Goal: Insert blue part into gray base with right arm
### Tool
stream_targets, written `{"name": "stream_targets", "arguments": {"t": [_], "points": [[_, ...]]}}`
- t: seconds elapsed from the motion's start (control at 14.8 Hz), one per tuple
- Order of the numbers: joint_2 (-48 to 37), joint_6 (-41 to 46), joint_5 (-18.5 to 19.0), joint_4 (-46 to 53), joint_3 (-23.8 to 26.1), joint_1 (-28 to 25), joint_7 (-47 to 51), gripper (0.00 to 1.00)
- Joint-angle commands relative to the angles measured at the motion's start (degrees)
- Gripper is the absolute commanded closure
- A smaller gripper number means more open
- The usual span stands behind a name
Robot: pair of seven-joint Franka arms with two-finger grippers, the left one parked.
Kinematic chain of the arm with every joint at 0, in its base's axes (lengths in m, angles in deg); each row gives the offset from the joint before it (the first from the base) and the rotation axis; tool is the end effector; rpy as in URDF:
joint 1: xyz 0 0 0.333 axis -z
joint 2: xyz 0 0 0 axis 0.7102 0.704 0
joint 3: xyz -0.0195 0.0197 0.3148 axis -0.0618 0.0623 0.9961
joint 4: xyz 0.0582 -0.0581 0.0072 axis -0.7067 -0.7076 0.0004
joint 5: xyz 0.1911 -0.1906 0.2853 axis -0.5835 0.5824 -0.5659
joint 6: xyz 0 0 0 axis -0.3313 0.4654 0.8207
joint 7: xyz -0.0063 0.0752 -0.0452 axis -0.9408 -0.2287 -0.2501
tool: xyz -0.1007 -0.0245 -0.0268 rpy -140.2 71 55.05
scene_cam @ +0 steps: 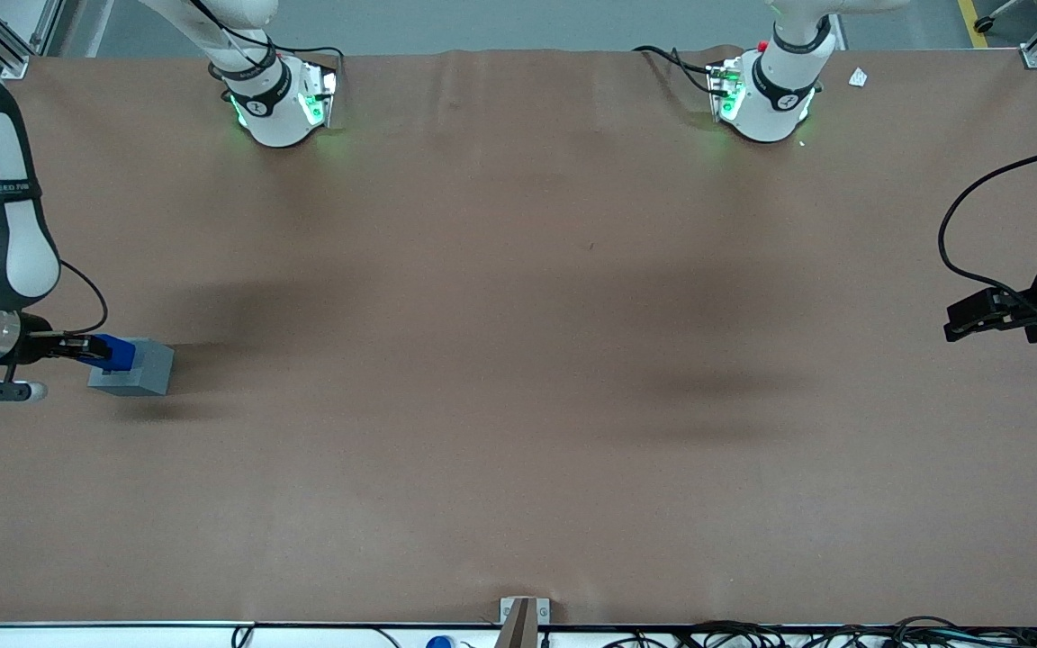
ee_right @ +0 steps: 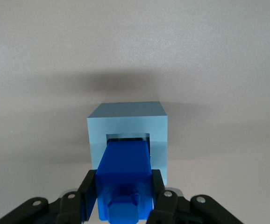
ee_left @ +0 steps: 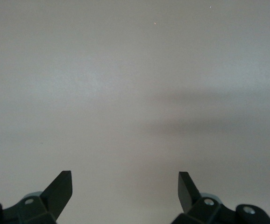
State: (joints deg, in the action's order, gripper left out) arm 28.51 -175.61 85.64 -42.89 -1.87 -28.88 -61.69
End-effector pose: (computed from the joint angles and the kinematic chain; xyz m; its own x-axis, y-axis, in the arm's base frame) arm 0.6008 -0.1944 0.3076 0.9911 -0.0185 -0.1318 -0.0201 -0.9997 -0.0110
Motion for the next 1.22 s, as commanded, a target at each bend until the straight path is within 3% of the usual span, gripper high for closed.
{"name": "stream_targets", "arguments": {"t": [0.0, 1.15], "points": [[1.4, -0.8, 0.0, -0.5, 0.9, 1.2, -0.9, 0.86], [3.1, -4.0, -0.7, -0.1, 0.9, 1.7, -0.3, 0.87]]}}
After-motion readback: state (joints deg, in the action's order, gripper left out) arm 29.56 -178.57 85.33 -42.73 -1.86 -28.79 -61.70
